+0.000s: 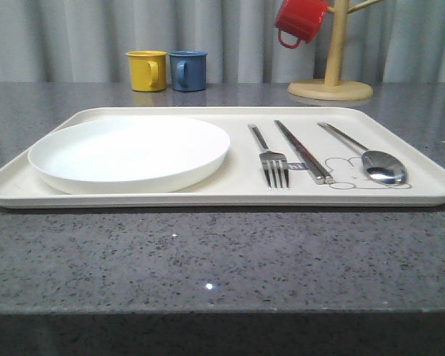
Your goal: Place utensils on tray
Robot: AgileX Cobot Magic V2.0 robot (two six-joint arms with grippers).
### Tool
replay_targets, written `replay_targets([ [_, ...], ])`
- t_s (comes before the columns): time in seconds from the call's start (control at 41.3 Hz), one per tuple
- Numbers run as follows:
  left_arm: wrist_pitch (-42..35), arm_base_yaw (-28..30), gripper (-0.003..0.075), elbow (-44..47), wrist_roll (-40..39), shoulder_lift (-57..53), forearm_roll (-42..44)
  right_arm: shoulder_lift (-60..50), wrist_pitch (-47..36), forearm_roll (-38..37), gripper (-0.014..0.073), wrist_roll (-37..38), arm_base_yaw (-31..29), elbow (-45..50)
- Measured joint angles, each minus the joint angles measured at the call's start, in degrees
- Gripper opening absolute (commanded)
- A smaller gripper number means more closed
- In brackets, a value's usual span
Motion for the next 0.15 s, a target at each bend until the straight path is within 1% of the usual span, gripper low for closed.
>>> replay_targets([
  [0.145, 0.0, 0.0, -0.0018, 0.0, 0.0, 0.0, 0.0, 0.0, 0.0, -0.02, -0.0067, 0.0, 0.0, 0.0],
])
